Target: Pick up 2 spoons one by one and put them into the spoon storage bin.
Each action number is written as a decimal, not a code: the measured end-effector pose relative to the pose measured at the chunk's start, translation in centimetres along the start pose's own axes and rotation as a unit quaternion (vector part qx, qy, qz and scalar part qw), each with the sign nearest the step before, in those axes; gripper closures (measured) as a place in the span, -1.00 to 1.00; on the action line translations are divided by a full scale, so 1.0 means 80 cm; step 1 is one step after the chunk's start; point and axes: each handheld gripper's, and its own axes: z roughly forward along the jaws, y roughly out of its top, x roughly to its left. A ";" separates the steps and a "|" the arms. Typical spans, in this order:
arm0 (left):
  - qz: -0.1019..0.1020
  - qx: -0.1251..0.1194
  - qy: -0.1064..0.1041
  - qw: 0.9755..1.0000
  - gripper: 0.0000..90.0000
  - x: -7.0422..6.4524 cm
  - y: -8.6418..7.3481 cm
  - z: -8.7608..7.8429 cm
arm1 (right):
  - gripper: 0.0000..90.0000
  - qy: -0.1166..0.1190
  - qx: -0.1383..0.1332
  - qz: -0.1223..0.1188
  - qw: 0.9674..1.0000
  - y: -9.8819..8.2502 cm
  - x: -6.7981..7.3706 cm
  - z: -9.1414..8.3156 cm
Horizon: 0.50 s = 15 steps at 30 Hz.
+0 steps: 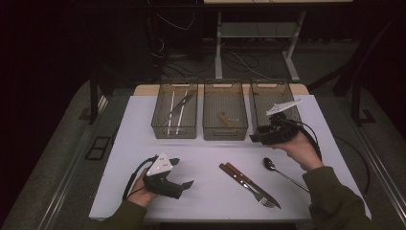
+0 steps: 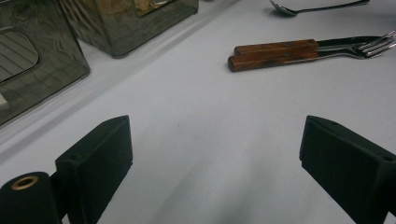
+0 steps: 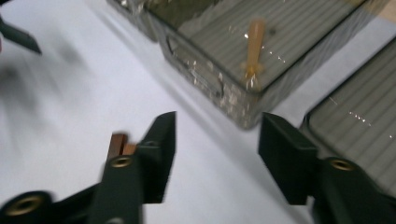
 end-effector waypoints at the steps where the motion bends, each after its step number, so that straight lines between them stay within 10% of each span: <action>1: 0.000 0.000 0.000 1.000 -0.82 0.000 0.000 0.000 | 0.28 0.002 0.004 0.000 1.000 -0.006 0.001 -0.001; 15: -0.004 0.003 0.004 1.000 -0.82 -0.001 -0.001 0.000 | 0.91 -0.003 0.027 -0.005 1.000 -0.083 0.006 -0.017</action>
